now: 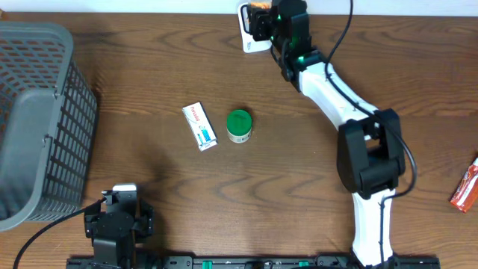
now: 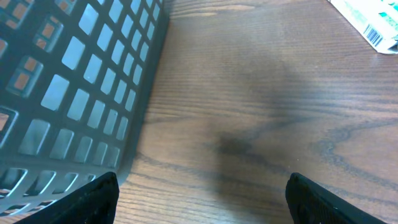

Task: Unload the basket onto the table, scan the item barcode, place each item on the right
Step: 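Lift the Kleenex pack and carry it to the white scanner, then hold the Kleenex pack in front of the scanner, then carry the Kleenex pack to the right table edge and release it, then move the right gripper over the green-capped bottle, then lower the right gripper and grasp the green-capped bottle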

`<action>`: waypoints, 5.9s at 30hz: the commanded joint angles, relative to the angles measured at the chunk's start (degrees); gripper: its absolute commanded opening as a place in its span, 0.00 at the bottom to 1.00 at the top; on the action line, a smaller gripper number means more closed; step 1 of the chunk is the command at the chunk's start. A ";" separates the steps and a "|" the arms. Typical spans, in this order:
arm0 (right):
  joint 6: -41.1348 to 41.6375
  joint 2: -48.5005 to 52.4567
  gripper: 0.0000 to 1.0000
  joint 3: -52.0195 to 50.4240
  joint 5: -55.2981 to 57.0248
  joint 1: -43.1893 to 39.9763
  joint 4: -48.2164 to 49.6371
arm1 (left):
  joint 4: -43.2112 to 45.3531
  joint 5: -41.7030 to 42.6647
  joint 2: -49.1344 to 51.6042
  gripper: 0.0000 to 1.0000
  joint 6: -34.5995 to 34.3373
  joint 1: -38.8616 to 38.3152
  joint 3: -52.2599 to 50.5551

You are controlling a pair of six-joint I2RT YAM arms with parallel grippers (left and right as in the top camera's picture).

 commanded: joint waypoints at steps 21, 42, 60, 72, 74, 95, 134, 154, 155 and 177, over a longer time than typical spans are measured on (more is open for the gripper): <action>-2.19 21.88 0.61 18.45 1.70 -0.94 8.72 | -0.11 -0.13 -0.09 0.86 -0.50 0.17 0.46; -4.28 -1.33 0.54 18.95 1.86 -2.45 -32.04 | -0.11 -0.13 -0.09 0.86 -0.50 0.17 0.46; 1.51 -12.72 0.55 12.68 29.57 -23.08 -84.30 | -0.11 -0.13 -0.09 0.86 -0.50 0.17 0.46; 6.05 -12.72 0.50 -11.17 29.27 -45.05 -77.20 | -0.11 -0.13 -0.09 0.86 -0.50 0.17 0.46; 6.05 -12.72 0.54 -14.49 29.18 -46.97 -74.75 | -0.11 -0.13 -0.09 0.86 -0.50 0.17 0.46; 4.79 -25.05 0.99 -9.22 -3.50 -41.83 -77.02 | -0.11 -0.13 -0.09 0.86 -0.50 0.17 0.46; 8.96 -14.84 0.99 -8.96 0.81 17.73 -52.26 | -0.11 -0.13 -0.09 0.86 -0.50 0.17 0.46; 7.69 -7.45 0.98 -8.90 3.63 18.47 -52.65 | -0.11 -0.13 -0.09 0.86 -0.50 0.17 0.46; 7.69 -7.37 0.97 -8.90 3.63 18.47 -52.85 | -0.11 -0.13 -0.09 0.86 -0.50 0.17 0.46; 7.50 -5.09 0.74 -8.92 3.56 18.40 -54.12 | -0.11 -0.13 -0.09 0.86 -0.50 0.17 0.46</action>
